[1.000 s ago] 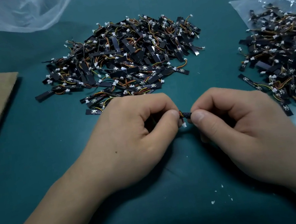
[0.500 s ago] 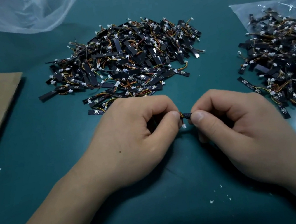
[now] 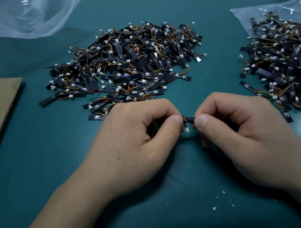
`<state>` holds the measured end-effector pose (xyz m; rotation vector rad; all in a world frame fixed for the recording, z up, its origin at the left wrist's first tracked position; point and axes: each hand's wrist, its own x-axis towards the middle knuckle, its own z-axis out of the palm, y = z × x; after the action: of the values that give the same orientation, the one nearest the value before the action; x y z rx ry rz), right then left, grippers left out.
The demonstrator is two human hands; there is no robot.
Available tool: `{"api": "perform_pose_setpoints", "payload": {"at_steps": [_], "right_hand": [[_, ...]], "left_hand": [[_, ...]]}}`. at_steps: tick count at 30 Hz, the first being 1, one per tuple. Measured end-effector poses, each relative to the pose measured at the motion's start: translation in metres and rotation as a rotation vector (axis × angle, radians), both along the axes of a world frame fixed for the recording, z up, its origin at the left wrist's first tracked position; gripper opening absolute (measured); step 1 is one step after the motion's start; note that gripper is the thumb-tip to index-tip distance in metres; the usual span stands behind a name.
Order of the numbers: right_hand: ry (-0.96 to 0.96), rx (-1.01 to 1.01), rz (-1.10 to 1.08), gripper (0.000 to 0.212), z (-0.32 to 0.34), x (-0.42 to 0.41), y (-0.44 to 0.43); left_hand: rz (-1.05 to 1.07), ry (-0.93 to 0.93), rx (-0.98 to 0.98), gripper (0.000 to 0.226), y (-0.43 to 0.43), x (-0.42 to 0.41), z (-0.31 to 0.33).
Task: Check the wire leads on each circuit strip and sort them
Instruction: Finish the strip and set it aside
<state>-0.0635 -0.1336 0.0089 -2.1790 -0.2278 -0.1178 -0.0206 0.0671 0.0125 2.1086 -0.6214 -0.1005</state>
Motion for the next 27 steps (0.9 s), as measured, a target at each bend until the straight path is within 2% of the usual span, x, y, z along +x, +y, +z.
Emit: {"api": "perform_pose_setpoints", "payload": {"at_steps": [5, 13, 18, 27], "right_hand": [[-0.002, -0.044, -0.017, 0.024, -0.0019, 0.0004, -0.0003], [0.003, 0.039, 0.023, 0.029, -0.0002, 0.0001, 0.0004], [-0.023, -0.018, 0.033, 0.029, -0.0016, 0.0003, -0.0005], [-0.010, 0.047, 0.086, 0.033, 0.0008, -0.0007, -0.0032]], "left_hand": [[0.000, -0.015, 0.006, 0.021, 0.0004, 0.0002, 0.0009], [-0.020, 0.028, -0.060, 0.022, 0.0006, 0.0003, 0.0015], [-0.043, 0.023, -0.033, 0.022, 0.0006, 0.0002, 0.0019], [-0.055, 0.027, -0.100, 0.022, 0.0014, -0.0001, 0.0010]]}}
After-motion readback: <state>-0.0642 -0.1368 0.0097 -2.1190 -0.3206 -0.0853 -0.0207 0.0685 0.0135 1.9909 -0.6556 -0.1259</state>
